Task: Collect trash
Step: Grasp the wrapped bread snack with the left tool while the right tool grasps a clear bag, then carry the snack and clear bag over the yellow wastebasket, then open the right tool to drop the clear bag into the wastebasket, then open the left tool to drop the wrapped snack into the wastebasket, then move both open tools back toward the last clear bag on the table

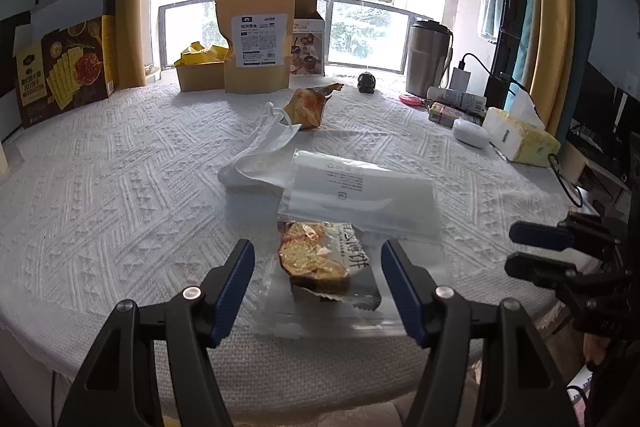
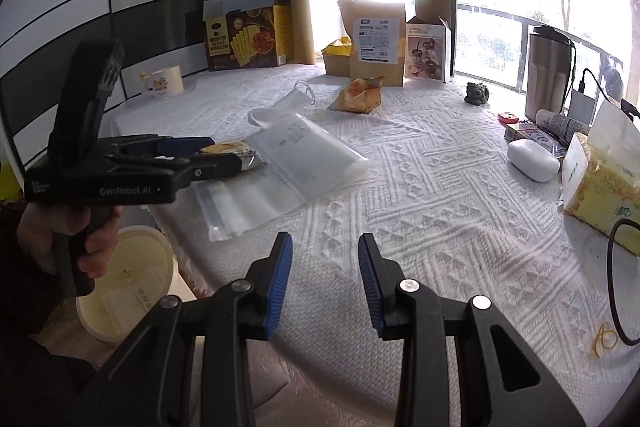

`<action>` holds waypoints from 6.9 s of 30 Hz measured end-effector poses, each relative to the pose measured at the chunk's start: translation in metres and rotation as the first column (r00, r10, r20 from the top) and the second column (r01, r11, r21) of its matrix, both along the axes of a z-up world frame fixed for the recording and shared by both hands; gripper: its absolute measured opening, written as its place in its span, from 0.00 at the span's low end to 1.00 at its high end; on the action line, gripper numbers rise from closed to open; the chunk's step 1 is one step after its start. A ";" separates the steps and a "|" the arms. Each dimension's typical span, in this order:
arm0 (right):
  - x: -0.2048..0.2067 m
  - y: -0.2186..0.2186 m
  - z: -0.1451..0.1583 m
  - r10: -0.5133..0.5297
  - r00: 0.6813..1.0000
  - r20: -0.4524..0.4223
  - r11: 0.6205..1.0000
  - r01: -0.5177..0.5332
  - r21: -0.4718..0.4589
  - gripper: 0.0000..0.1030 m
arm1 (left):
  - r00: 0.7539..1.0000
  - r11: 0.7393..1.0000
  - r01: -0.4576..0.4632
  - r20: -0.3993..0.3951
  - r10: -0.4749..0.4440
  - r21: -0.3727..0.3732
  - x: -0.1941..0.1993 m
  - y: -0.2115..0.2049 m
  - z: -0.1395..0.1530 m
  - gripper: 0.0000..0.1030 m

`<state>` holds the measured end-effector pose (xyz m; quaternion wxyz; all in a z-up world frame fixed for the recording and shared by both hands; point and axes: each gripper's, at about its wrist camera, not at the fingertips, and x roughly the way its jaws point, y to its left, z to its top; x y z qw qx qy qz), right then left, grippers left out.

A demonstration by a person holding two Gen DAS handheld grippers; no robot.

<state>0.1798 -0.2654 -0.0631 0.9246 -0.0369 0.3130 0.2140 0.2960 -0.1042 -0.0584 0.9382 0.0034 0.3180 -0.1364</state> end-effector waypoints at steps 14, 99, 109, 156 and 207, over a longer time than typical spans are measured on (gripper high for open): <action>0.048 0.023 0.011 -0.043 0.998 -0.056 0.997 0.040 -0.062 0.42 | 0.999 0.998 0.014 0.037 -0.012 -0.059 -0.007 0.030 0.000 0.36; -0.100 0.122 0.138 0.075 0.958 0.276 0.997 -0.066 -0.041 0.01 | 0.952 0.977 -0.191 0.225 0.208 -0.094 -0.195 0.147 0.069 0.36; -0.111 0.169 0.126 0.169 0.954 0.249 0.986 -0.161 -0.052 0.01 | 0.938 0.962 -0.255 0.216 0.271 -0.100 -0.216 0.183 0.062 0.36; -0.088 0.261 -0.062 0.373 0.902 -0.218 0.891 -0.413 -0.186 0.31 | 0.942 0.947 -0.308 0.109 0.317 -0.090 -0.216 0.212 0.022 0.36; -0.066 0.135 -0.011 0.214 0.974 -0.081 0.972 -0.220 -0.078 0.31 | 0.966 0.974 -0.223 -0.147 0.215 -0.045 -0.157 0.127 -0.028 0.54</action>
